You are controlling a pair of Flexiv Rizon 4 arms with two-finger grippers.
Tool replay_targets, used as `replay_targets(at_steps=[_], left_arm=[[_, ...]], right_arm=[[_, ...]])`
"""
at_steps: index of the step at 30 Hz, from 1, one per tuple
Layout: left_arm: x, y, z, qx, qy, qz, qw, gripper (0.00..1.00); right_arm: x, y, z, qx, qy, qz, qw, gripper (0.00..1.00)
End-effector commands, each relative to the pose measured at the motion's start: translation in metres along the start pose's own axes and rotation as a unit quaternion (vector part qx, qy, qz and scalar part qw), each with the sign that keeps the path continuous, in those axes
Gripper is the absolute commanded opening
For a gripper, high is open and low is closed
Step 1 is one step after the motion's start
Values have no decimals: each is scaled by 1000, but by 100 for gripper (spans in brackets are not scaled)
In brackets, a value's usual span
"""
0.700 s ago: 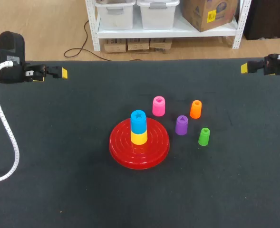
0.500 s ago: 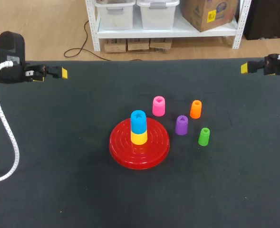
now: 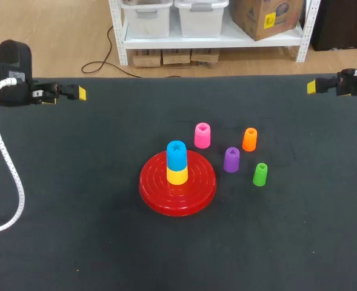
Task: Pick up and stack the cylinders on the red base in this order: pink,purple,orange,green
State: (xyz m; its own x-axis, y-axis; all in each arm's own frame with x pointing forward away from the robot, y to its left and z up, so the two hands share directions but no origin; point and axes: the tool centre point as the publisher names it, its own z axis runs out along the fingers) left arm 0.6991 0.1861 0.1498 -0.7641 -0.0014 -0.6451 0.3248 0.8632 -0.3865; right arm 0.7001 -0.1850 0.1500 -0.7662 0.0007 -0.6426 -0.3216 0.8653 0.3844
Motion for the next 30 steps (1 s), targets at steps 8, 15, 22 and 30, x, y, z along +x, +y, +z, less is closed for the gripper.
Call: replay_targets(at_steps=[8,15,22,30], left_arm=[[-1,-1,0,-4,3,-1,1000,100],[-1,-1,0,-4,3,-1,1000,100],[-3,-5,1,13,15,68,997,100],[1,-32,-13,119,-16,279,953,100]], right_arm=[[0,-1,0,-2,0,0,1000,100],[0,-1,0,-2,0,0,1000,100],[0,-1,0,-2,0,0,1000,100],[0,-1,0,-2,0,0,1000,100]])
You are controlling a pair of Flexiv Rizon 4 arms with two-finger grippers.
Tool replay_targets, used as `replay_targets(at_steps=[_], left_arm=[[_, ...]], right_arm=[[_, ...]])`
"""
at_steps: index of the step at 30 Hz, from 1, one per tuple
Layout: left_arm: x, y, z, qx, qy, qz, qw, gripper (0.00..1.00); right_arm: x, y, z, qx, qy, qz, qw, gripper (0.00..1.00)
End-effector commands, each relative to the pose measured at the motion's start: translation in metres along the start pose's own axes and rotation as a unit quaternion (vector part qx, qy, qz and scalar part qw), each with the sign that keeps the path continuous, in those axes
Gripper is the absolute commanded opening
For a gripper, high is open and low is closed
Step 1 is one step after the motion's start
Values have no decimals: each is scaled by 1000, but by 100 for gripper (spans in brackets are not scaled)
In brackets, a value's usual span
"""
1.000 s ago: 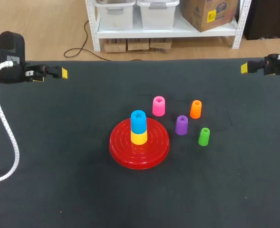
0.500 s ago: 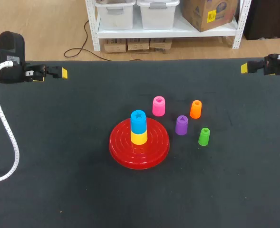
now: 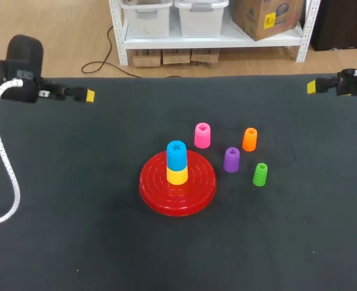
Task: Pick up and stack the cylinders on the red base in this order: pink,purple,orange,green
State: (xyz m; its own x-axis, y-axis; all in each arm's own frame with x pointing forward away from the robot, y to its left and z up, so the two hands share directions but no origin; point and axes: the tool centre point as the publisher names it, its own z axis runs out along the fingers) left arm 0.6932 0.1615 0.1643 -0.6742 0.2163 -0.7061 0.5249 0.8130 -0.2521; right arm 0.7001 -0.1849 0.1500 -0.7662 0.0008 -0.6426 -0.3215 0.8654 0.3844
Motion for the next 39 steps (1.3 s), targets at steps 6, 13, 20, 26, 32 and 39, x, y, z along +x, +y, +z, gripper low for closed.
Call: replay_targets(at_steps=[6,13,20,26,32,39], left_arm=[[19,-24,-28,174,-53,263,947,100],[33,-43,-42,255,-54,331,907,100],[44,-56,-45,292,-15,375,880,100],[52,-56,-38,276,21,393,877,100],[58,-47,-28,245,62,381,889,100],[59,-35,-20,217,93,370,898,100]], right_arm=[[0,-1,0,-2,0,0,1000,100],[0,-1,0,-2,0,0,1000,100],[0,-1,0,-2,0,0,1000,100],[0,-1,0,-2,0,0,1000,100],[0,-1,0,-2,0,0,1000,100],[0,-1,0,-2,0,0,1000,100]])
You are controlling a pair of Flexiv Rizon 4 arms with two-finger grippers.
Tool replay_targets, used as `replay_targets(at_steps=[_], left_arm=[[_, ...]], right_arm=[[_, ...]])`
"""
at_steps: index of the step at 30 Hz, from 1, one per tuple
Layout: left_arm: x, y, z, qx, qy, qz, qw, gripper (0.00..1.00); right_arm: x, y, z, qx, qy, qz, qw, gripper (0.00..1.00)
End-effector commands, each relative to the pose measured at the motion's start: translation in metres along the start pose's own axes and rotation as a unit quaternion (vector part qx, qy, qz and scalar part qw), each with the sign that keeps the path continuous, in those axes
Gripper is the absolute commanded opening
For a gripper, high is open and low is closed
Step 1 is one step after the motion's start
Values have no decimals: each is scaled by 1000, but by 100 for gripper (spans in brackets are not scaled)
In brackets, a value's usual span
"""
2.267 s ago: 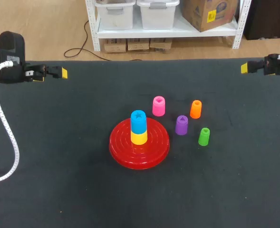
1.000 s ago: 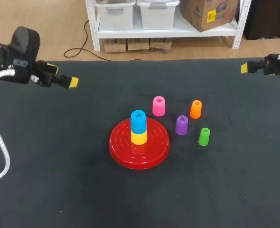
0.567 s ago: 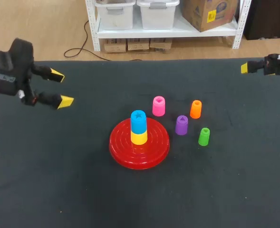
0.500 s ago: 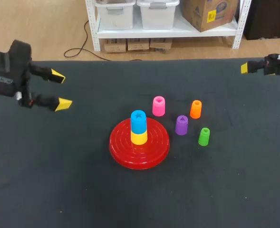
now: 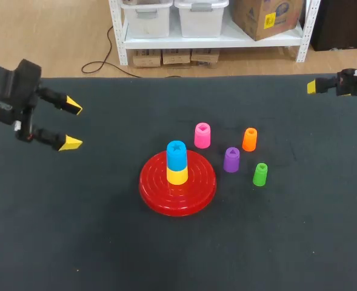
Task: Pick up and stack the cylinders on the red base in this order: pink,purple,orange,green
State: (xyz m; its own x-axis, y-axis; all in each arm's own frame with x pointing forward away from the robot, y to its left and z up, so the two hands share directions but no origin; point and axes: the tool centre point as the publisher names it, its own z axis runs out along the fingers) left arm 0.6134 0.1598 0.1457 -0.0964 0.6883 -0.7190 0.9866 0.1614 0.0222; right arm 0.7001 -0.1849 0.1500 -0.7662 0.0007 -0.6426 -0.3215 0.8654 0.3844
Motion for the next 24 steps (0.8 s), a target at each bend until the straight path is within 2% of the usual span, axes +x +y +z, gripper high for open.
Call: replay_targets(at_steps=[1,15,18,19,24], left_arm=[[-3,12,5,27,32,-4,999,100],[-18,19,20,35,26,1,999,100],[-19,17,19,25,47,-20,998,100],[-19,17,19,7,79,-46,996,100],[-19,17,19,7,79,-46,996,100]], right_arm=[[0,-1,0,-2,0,0,1000,100],[0,-1,0,-2,0,0,1000,100],[0,-1,0,-2,0,0,1000,100],[0,-1,0,-2,0,0,1000,100],[0,-1,0,-2,0,0,1000,100]])
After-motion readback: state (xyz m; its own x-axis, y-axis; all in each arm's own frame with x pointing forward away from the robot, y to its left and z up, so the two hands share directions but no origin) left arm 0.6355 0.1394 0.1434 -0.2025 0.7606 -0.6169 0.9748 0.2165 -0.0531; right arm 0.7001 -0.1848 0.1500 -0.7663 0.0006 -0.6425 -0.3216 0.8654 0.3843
